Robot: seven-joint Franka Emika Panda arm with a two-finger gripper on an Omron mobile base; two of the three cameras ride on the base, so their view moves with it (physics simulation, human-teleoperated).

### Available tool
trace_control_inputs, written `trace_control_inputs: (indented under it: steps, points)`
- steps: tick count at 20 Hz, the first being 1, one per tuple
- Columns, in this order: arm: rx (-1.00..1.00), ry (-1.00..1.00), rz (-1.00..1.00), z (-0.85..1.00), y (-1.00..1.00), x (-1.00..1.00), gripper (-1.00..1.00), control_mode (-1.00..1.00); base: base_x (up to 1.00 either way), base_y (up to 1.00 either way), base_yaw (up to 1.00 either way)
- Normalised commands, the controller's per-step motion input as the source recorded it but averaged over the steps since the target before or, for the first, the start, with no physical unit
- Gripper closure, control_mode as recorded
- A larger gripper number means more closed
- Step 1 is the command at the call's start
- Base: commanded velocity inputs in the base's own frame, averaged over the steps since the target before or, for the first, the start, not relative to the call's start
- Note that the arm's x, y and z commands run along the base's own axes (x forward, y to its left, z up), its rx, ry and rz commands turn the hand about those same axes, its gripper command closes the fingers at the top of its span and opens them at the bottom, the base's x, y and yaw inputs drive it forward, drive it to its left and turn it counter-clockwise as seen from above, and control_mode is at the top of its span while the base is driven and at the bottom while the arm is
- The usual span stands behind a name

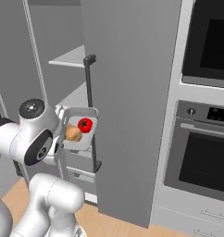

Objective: Take the meat container that has the fish and place it on the second highest rack of the freezer. Then take the vegetable container that has the tomato and squash and place it on the highest rack of the freezer.

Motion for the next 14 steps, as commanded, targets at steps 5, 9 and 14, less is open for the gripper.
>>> trace_control_inputs:
  steps: [5,9,14]
  points:
    - [0.00,0.00,0.00,0.00,0.00,0.00,1.00,1.00,0.30,0.35,0.04]
    - [0.00,0.00,0.00,0.00,0.00,0.00,1.00,1.00,0.37,0.37,0.04]
    - [0.00,0.00,0.00,0.00,0.00,0.00,1.00,1.00,0.42,0.21,0.03]
